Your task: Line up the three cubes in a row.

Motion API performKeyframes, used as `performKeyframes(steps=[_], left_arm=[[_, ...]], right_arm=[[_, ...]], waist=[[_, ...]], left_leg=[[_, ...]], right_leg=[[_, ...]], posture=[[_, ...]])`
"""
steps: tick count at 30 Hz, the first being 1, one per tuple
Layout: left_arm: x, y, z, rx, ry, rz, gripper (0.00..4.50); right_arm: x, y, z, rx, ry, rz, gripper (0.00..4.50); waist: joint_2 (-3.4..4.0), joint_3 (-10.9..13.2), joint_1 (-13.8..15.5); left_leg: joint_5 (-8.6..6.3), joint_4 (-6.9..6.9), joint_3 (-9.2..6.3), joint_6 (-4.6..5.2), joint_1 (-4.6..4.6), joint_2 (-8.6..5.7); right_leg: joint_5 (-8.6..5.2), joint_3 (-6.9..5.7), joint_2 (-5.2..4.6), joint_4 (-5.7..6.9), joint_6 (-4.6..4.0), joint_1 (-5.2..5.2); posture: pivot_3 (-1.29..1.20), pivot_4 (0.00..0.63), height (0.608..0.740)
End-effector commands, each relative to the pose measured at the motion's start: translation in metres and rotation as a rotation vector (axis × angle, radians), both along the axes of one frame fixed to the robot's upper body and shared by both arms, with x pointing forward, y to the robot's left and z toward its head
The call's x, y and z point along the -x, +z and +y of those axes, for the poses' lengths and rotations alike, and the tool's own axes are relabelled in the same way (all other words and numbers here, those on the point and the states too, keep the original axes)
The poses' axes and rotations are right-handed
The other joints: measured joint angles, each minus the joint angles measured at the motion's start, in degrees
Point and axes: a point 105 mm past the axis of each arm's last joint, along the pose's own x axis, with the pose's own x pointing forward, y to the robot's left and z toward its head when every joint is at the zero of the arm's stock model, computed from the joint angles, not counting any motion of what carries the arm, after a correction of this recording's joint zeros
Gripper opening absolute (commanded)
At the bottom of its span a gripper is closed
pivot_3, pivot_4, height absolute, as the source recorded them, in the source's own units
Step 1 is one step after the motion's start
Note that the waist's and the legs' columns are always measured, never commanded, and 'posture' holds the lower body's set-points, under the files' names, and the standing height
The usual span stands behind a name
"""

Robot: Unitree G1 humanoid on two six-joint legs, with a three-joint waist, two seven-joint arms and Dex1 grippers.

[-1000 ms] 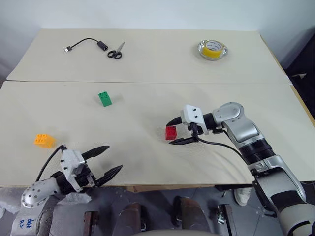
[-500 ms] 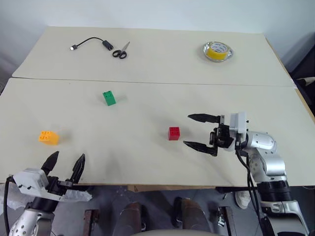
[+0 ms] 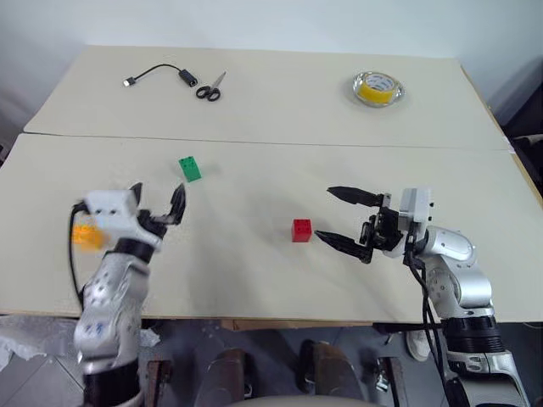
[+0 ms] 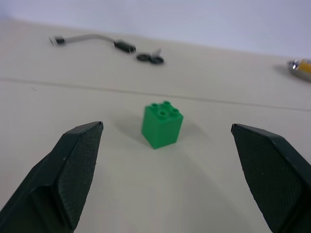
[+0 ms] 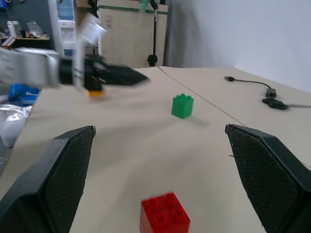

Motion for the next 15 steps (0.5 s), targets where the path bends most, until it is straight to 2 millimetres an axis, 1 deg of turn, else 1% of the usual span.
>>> performKeyframes(steps=[1, 6, 10, 13, 15], left_arm=[[-0.030, 0.005, -0.009, -0.021, 0.055, 0.033, 4.50], [-0.058, 0.007, -0.021, -0.064, 0.104, 0.072, 4.50], [-0.070, 0.006, -0.024, -0.052, 0.145, 0.081, 4.50], [-0.075, 0.005, -0.033, -0.038, 0.115, 0.078, 4.50], [-0.076, 0.006, -0.034, -0.038, 0.106, 0.064, 4.11]], right_arm=[[0.007, 0.012, 0.007, -0.024, 0.027, -0.033, 4.49], [0.009, 0.009, 0.009, -0.023, 0.021, -0.019, 4.49], [0.010, 0.010, 0.009, -0.029, 0.009, -0.015, 4.49], [0.010, 0.009, 0.009, -0.030, -0.003, -0.013, 4.49], [0.010, 0.009, 0.009, -0.032, -0.008, -0.012, 4.50]], waist=[[-0.01, 0.0, 0.2], [-0.01, 0.0, 0.8], [-0.03, 0.0, 1.2], [-0.03, 0.0, 1.2], [-0.03, 0.0, 1.3]], left_leg=[[0.00, 0.02, -0.01, 0.00, -0.02, 0.00], [0.02, 0.05, -0.06, 0.01, -0.09, -0.02], [0.02, 0.05, -0.10, 0.01, -0.13, -0.02], [0.03, 0.06, -0.12, 0.00, -0.16, -0.02], [0.03, 0.06, -0.13, 0.00, -0.16, -0.02]], right_leg=[[0.00, -0.02, 0.00, 0.00, 0.00, 0.00], [0.02, -0.11, 0.00, -0.05, 0.03, 0.00], [0.01, -0.16, 0.01, -0.07, 0.04, 0.00], [0.02, -0.19, 0.01, -0.09, 0.05, 0.00], [0.02, -0.19, 0.01, -0.09, 0.06, 0.00]], posture=[[0.00, 0.150, 0.740], [0.00, 0.150, 0.740], [0.00, 0.150, 0.740], [0.00, 0.150, 0.740], [0.00, 0.150, 0.740]])
